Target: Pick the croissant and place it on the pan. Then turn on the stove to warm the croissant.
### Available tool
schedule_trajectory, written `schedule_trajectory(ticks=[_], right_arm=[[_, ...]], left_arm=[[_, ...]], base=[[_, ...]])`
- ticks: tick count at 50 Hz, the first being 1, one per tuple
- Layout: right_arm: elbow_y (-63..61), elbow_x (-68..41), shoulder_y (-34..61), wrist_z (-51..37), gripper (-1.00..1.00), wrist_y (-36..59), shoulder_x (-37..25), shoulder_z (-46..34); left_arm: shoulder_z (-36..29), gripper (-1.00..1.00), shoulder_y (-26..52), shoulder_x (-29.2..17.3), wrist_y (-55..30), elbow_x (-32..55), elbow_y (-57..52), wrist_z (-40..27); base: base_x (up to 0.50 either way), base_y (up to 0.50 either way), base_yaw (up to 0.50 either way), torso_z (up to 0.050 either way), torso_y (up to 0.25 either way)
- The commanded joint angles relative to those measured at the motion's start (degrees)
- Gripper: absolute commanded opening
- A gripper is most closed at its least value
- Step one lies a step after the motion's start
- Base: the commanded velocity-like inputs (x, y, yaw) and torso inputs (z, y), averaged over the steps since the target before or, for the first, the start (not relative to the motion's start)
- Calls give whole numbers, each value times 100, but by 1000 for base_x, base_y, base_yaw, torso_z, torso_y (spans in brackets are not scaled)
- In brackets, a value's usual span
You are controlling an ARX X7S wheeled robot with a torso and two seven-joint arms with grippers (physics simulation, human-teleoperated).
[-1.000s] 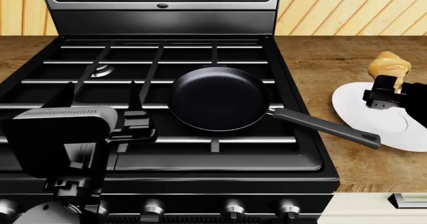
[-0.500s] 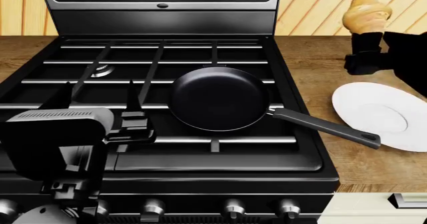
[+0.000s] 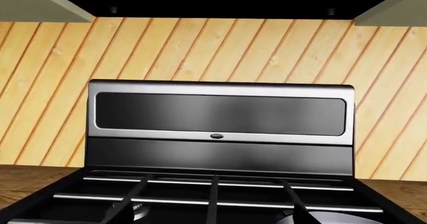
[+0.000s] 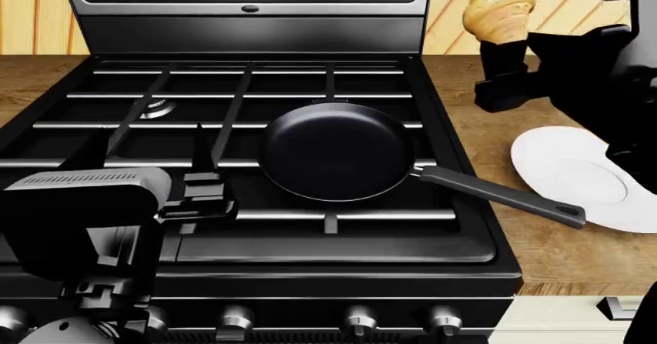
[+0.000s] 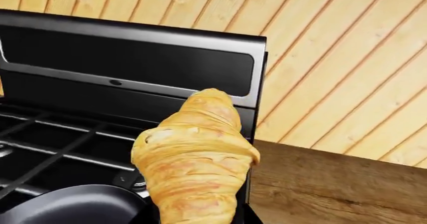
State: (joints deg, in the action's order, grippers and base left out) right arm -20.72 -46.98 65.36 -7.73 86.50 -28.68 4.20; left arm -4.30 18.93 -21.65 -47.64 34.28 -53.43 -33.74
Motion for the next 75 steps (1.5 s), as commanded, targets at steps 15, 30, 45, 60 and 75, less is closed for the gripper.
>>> schedule_trajectory(ticks=[15, 30, 45, 60, 75], right_arm=[[566, -126, 76, 444, -100, -819, 585, -1003], [1004, 10, -51, 669, -100, -1372, 909, -1323], [1192, 23, -169, 739, -100, -1626, 1073, -1423], [1568, 203, -330, 1001, -100, -1960, 1147, -1840], [1802, 293, -393, 1105, -100, -2096, 1164, -2064]], left_arm=[[-4, 100, 119, -140, -78, 278, -112, -245], [-526, 100, 980, -1645, 854, 1933, -655, -2101], [-7747, 100, 6021, -4426, 5036, 1598, -656, -5051], [-10302, 100, 8460, -4597, 5993, 1261, -656, -5623], [-10236, 100, 8343, -4628, 5990, 1189, -656, -5623]], base=[[0, 0, 0, 0, 0], [0, 0, 0, 0, 0], [0, 0, 0, 0, 0], [0, 0, 0, 0, 0], [0, 0, 0, 0, 0]])
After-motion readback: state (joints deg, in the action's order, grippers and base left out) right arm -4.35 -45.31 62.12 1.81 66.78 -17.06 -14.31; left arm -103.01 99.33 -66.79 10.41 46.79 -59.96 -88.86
